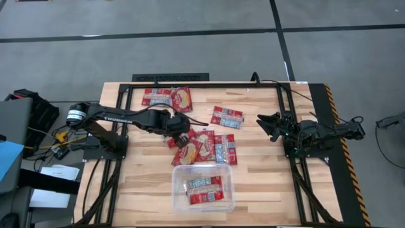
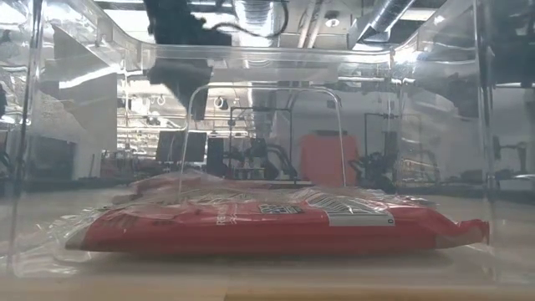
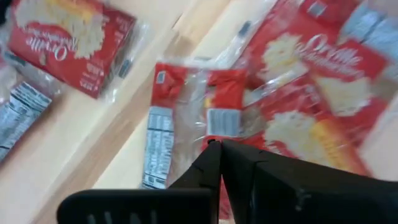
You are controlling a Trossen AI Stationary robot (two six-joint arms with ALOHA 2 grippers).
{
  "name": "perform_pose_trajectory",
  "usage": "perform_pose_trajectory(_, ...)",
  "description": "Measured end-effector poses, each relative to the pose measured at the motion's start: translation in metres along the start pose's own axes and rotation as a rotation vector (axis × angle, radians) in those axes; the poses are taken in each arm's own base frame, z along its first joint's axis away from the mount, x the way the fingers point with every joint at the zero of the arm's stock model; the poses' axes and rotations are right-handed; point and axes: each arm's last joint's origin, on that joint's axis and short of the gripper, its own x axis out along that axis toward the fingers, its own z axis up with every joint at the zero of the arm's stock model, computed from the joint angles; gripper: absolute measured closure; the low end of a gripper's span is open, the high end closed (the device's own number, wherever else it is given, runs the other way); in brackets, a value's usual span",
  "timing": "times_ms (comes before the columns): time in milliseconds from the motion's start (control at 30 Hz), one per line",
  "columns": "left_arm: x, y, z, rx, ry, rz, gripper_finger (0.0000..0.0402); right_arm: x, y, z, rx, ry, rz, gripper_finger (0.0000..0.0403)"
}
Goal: Sort popcorn bags into baskets
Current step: Put the red popcorn bag into the transparent container
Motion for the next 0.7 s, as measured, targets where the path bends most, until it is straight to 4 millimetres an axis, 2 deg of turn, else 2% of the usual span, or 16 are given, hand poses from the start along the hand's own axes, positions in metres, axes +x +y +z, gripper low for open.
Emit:
perform_pose_trajectory(167, -0.018, -0.011, 0.006, 0.069, -0.051, -0.010, 0.0398, 0.000, 0.000, 0.000, 0.002, 0.000, 0.000, 0.0148)
perform_pose_trajectory(300, -0.021, -0.016, 0.002, 0.157, -0.027, -0.040, 0.0365, 0.000, 0.000, 0.000, -0.001, 0.003, -0.001, 0.0148)
perform_pose_trajectory(400, -0.019, -0.011, -0.005, 0.208, 0.044, -0.014, 0.0316, 0.000, -0.001, -0.001, -0.009, 0.012, -0.008, 0.0148)
perform_pose_trajectory(500, -0.013, -0.005, -0.007, 0.189, 0.064, 0.022, 0.0249, 0.000, -0.002, -0.004, -0.028, 0.034, -0.022, 0.0148)
perform_pose_trajectory(700, 0.021, 0.017, -0.027, 0.082, 0.163, 0.091, 0.0107, 0.000, -0.004, -0.006, -0.046, 0.057, -0.037, 0.0148)
